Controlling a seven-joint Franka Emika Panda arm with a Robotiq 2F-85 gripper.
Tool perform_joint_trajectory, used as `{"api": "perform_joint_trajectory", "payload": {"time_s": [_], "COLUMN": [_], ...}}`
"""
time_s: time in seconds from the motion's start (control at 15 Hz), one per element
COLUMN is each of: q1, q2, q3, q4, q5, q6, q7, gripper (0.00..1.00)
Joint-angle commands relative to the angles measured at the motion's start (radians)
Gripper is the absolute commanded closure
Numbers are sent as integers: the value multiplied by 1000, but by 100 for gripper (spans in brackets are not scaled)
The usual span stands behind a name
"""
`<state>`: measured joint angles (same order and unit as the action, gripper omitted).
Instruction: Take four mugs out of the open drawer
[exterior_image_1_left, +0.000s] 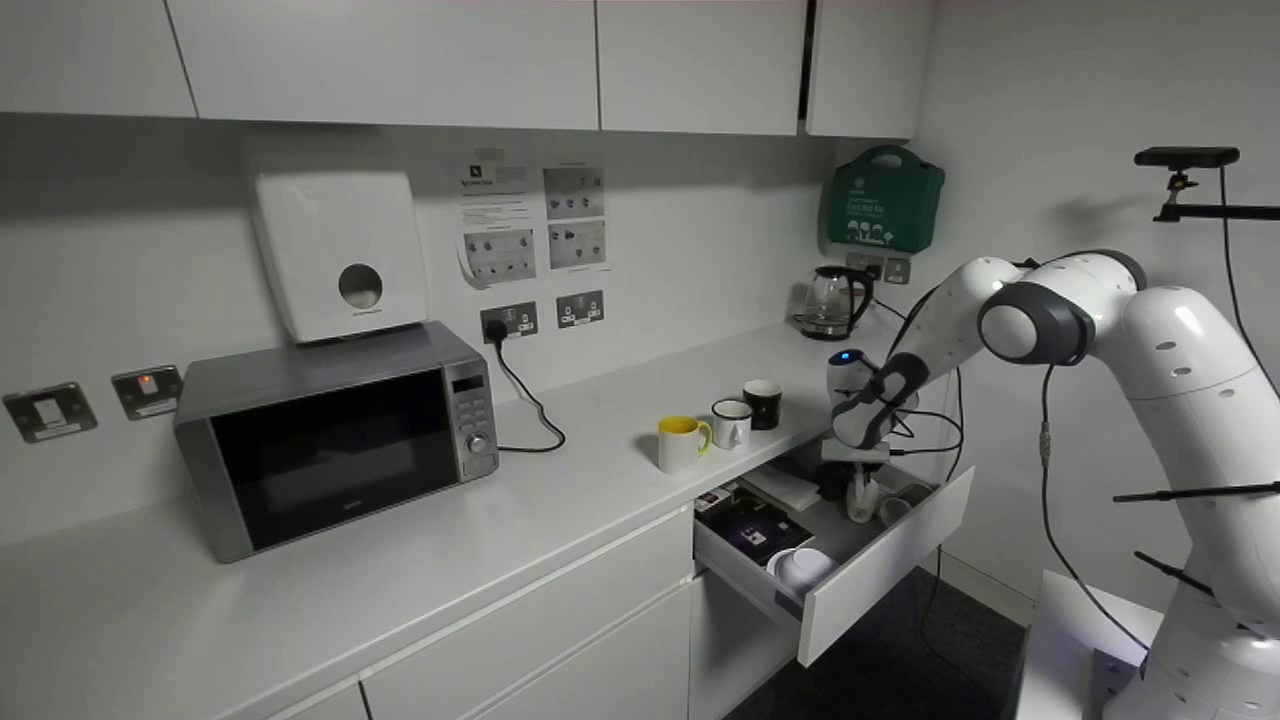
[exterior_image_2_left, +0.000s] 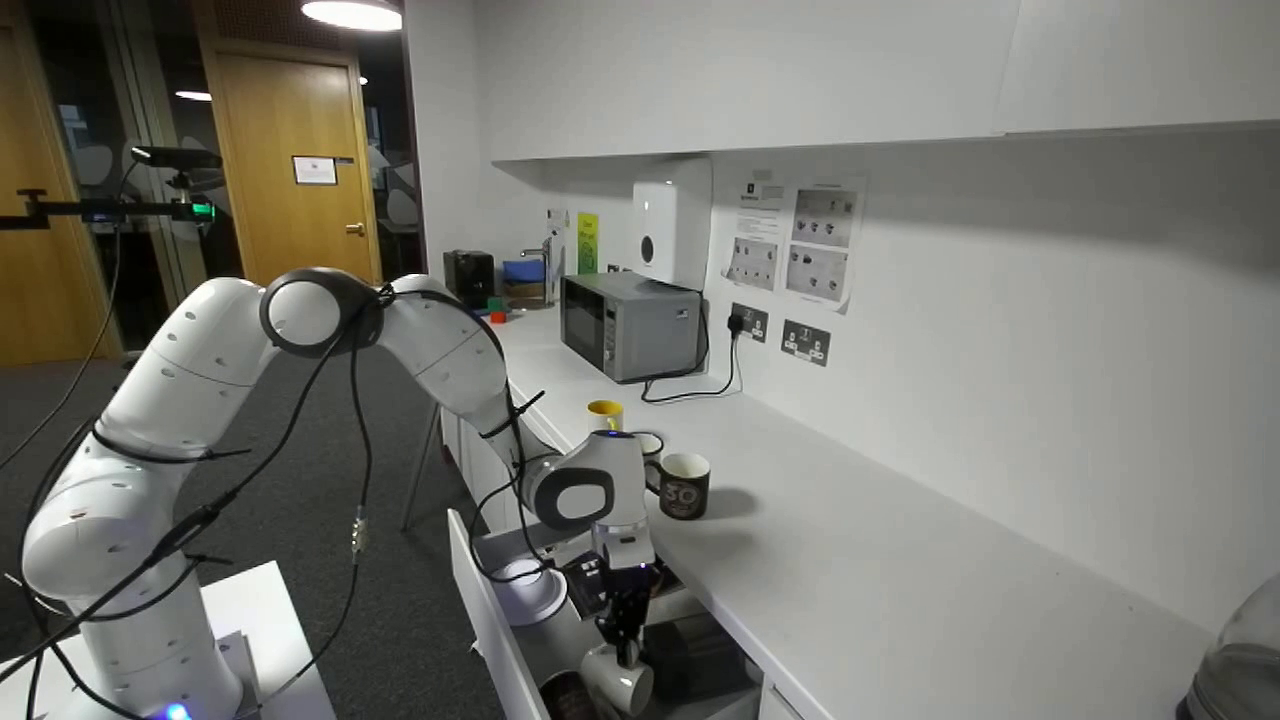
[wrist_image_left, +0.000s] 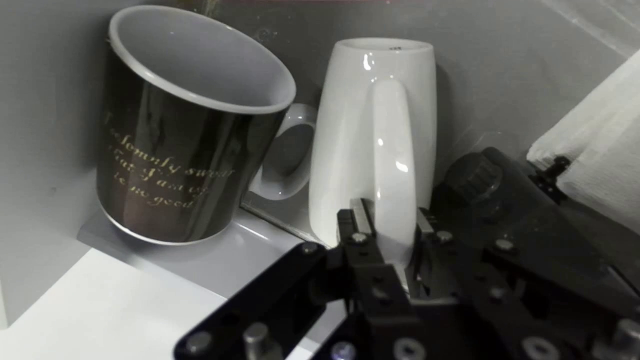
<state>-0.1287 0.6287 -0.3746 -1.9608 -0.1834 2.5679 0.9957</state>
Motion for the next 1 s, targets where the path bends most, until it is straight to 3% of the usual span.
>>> {"api": "perform_joint_trajectory", "payload": {"time_s": [0.0,0.93], "q1": [0,24], "q2": [1,-136], "q3": [-9,-59], "q4": [9,-86], "q5": [19,-9], "q6": [-14,-51], "q7": [-44,-23], "gripper": [95,95]}}
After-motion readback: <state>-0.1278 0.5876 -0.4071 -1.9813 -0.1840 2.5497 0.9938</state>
